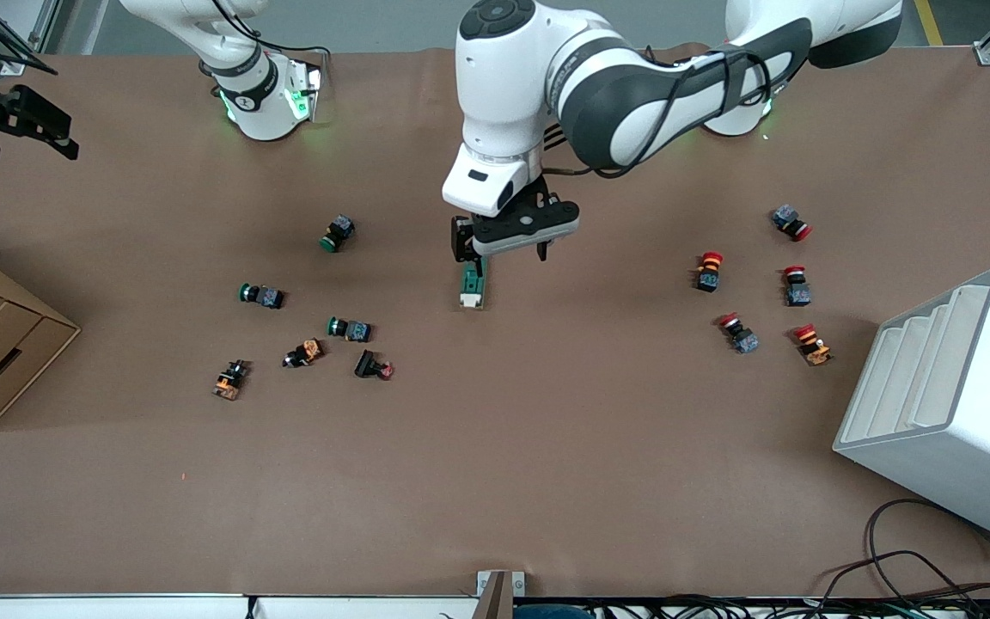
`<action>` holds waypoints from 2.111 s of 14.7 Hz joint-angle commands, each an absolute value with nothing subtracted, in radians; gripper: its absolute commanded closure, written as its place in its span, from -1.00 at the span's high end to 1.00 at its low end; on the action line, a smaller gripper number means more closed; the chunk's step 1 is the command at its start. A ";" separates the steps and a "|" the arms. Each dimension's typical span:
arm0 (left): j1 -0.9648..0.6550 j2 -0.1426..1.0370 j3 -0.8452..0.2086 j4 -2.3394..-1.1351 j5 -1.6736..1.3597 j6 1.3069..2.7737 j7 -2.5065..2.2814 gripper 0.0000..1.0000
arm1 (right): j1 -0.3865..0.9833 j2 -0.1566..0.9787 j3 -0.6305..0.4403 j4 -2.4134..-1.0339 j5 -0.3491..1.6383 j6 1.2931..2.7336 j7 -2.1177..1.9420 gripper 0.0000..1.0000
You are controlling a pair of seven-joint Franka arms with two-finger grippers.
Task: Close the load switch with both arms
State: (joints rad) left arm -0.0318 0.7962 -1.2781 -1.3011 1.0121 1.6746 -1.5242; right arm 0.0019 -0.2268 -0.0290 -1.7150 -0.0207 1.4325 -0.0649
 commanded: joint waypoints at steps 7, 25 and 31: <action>-0.308 0.359 -0.441 -1.273 0.194 1.802 -1.125 1.00 | -0.006 -0.245 -0.012 -1.744 -0.020 1.448 -0.071 1.00; -0.060 0.049 -0.144 -1.393 -0.117 1.461 -0.622 1.00 | -0.006 -0.245 -0.011 -1.746 -0.020 1.443 -0.072 1.00; 0.003 -0.064 -0.141 -1.551 -0.006 1.422 -0.319 1.00 | -0.006 -0.245 -0.011 -1.746 -0.021 1.442 -0.072 1.00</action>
